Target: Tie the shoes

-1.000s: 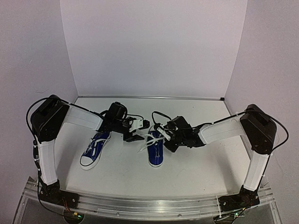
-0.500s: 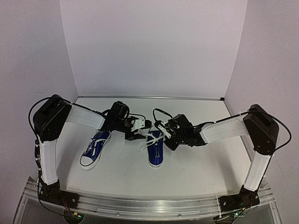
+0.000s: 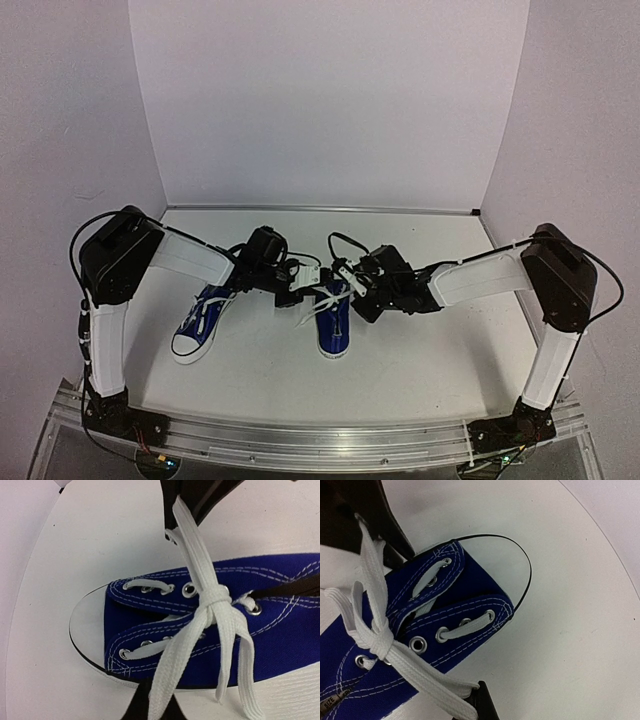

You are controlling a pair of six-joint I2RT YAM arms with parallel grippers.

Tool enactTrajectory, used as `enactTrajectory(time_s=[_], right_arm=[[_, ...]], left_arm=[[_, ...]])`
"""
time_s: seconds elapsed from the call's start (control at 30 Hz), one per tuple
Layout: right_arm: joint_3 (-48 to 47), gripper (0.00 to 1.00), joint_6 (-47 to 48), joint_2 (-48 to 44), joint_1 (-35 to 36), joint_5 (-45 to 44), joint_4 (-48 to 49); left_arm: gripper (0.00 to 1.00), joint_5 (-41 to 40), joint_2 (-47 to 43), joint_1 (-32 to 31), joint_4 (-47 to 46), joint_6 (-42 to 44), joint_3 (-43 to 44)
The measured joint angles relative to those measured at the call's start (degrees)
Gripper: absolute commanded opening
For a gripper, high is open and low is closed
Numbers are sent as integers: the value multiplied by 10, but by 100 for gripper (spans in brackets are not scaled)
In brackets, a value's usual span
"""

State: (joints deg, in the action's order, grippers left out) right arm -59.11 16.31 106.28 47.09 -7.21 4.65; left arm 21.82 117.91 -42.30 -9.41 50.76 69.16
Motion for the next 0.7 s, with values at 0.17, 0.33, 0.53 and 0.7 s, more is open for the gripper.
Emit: enactTrajectory(time_s=[0.17,0.33,0.53,0.7], right_arm=[[-1,0,-12,1,0,-14,-17],[-20,0,-23,13,0,-34,-53],[-37,0,-29,30,3,-69,-92],[-30,0,-33,32,6,-73,-103]], left_arm=[[0,-30,-6,4,-1,-12,-21],[0,-45,-16,13,0,-26,-30],[0,-52,-18,14,-2,-26,-34],[0,-50,-18,14,-2,-26,-38]])
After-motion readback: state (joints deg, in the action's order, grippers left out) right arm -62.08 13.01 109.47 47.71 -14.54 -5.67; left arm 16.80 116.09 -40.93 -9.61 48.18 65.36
